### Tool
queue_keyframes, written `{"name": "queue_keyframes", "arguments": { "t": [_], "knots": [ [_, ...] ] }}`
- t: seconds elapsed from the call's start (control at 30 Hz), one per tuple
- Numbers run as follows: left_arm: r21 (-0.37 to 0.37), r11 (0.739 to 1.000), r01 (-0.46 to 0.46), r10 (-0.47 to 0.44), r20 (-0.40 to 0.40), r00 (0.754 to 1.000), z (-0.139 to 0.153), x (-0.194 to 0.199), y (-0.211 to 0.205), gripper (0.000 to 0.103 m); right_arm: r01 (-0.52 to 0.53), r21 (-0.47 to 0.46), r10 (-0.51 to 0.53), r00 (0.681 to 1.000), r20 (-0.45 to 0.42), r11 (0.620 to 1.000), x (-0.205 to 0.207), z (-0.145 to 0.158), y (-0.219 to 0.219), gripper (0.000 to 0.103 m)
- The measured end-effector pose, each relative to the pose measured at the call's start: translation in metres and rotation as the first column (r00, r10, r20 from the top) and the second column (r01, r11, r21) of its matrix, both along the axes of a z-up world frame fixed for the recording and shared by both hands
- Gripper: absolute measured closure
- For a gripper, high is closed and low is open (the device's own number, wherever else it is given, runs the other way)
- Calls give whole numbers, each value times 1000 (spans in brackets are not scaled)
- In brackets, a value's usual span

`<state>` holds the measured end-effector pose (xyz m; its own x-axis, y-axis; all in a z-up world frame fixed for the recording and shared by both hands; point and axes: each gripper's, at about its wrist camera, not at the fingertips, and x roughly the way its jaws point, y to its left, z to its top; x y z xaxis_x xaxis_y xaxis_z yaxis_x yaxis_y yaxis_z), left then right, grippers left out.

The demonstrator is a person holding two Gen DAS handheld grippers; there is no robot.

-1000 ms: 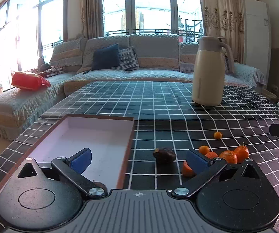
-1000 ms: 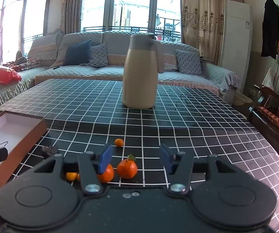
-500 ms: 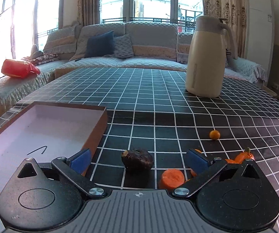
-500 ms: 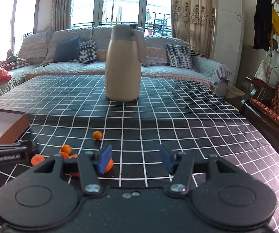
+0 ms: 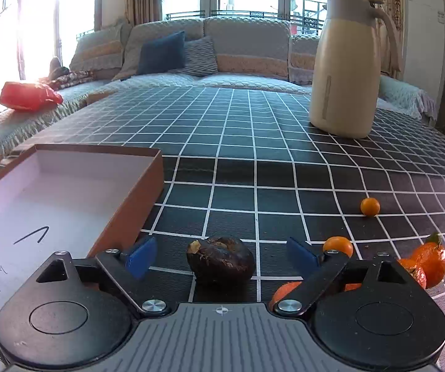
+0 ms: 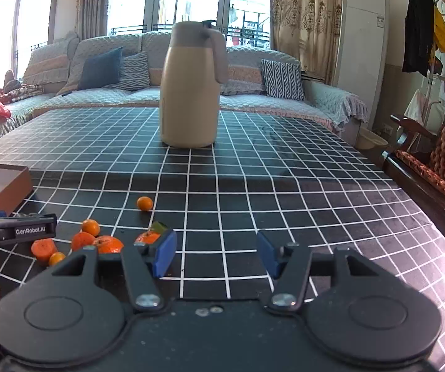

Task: Organize fruits
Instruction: 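Grasp the dark purple mangosteen with the left tool, then carry the mangosteen into the white box and open the left tool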

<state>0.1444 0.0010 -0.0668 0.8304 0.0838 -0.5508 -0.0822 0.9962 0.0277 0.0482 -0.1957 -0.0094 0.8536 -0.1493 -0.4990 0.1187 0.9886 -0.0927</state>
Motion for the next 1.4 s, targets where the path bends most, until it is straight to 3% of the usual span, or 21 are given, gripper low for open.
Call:
{"name": "queue_keyframes", "arguments": {
  "t": [0.2, 0.27, 0.33, 0.93, 1.4],
  "knots": [
    [21, 1000, 7, -7, 6, 1000, -1, -2, -4, 16, 14, 5, -14, 999, -35, 1000, 17, -11, -3, 46],
    [10, 1000, 10, -9, -20, 1000, -3, 1, -4, 45, 18, 4, -18, 999, -35, 1000, 18, -13, -4, 46],
    [-6, 1000, -4, 3, -48, 999, -5, 4, 0, 55, 20, 4, -19, 999, -36, 1000, 20, -14, -4, 46],
    [1, 1000, -2, 2, -21, 1000, 12, -18, 9, 55, 3, 11, -3, 999, -43, 1000, 28, -16, 5, 46],
    [43, 995, -94, 92, 44, 995, 62, -75, 86, 55, -33, 17, 34, 999, -38, 999, 17, -7, 32, 46]
  ]
}}
